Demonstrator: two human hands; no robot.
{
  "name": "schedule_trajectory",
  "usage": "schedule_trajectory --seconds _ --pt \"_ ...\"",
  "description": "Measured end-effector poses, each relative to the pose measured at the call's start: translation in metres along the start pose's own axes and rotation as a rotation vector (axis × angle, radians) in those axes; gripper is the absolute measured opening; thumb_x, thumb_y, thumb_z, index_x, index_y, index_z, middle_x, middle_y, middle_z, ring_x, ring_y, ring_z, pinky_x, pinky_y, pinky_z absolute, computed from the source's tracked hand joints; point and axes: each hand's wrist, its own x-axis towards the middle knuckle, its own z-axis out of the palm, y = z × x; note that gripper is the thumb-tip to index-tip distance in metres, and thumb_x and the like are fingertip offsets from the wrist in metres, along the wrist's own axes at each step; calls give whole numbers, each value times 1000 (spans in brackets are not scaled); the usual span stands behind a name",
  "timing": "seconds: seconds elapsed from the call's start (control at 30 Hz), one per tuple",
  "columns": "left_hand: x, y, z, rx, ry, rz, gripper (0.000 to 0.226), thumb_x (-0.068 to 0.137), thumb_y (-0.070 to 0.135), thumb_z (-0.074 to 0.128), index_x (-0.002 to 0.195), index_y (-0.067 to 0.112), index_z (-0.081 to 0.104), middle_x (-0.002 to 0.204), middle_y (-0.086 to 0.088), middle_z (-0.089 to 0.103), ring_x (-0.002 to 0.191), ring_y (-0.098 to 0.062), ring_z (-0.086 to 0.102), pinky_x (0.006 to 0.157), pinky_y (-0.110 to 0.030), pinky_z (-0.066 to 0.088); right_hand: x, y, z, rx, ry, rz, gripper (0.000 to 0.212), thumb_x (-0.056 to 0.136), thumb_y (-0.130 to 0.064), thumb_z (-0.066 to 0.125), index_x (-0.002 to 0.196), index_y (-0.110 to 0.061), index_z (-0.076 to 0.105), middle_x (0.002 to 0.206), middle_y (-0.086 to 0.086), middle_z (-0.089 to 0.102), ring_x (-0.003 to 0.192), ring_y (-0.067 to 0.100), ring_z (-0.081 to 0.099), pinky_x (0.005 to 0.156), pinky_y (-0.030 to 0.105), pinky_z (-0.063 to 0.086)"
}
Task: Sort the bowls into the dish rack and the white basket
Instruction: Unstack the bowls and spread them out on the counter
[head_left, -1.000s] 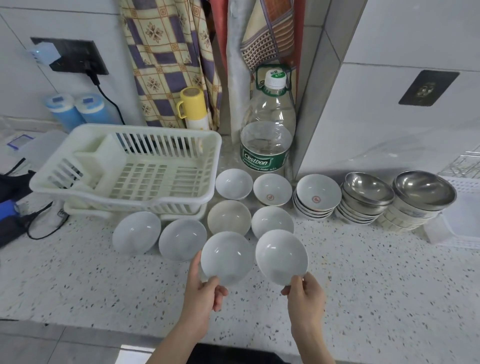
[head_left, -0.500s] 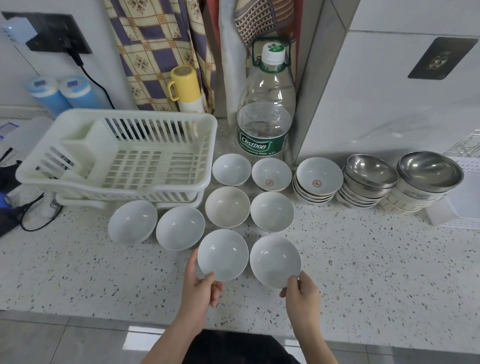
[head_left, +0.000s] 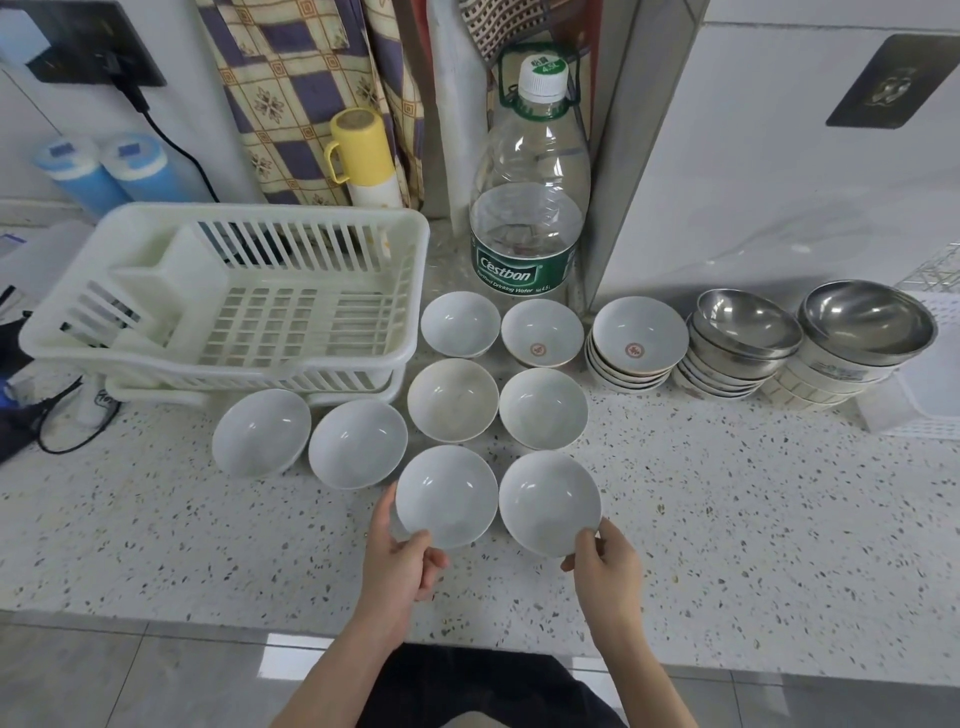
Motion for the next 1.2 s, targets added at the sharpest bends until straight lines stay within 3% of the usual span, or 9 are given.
schedule_trajectory --seconds 0.17,0.4,0.53,0.7,0.97,1.2 --pt "3 4 -4 38 12 -6 72 90 -5 48 136 50 40 57 -12 65 40 -10 46 34 -21 29 0 -4 0 -15 -22 6 20 96 -15 43 97 -27 59 61 4 64 46 -4 54 37 12 34" --pt "7 -2 -4 28 32 -64 53 92 2 52 136 30 42 57 -12 66 34 -9 38 34 -20 29 -1 -3 2 -5 -44 55 24 95 -15 43 110 -24 60 58 0 66 51 5 56 44 20 41" --pt "7 -2 -6 4 26 -70 52 93 3 53 136 30 41 57 -11 66 35 -8 39 34 -20 29 -2 -5 5 22 -43 90 26 94 -14 42 112 -22 60 57 1 66 50 9 54 45 25 42" --pt "7 -2 -8 -39 2 -70 53 95 4 54 138 30 41 56 -10 64 38 -8 42 34 -20 31 -6 -6 10 109 -45 148 29 91 -11 41 114 -20 56 54 3 66 37 7 44 41 22 39" --pt "4 4 -8 -73 -42 -91 49 95 4 55 131 34 40 62 -12 65 39 -9 47 35 -21 33 -13 -13 20 241 -73 266 29 90 -10 41 117 -17 49 60 10 69 45 13 53 46 26 47" --pt "0 4 -7 -131 -67 -90 44 96 7 54 128 35 41 63 -12 67 42 -11 51 37 -21 38 -25 -16 29 369 -91 391 20 96 -22 49 113 -13 50 72 14 73 48 16 53 41 25 39"
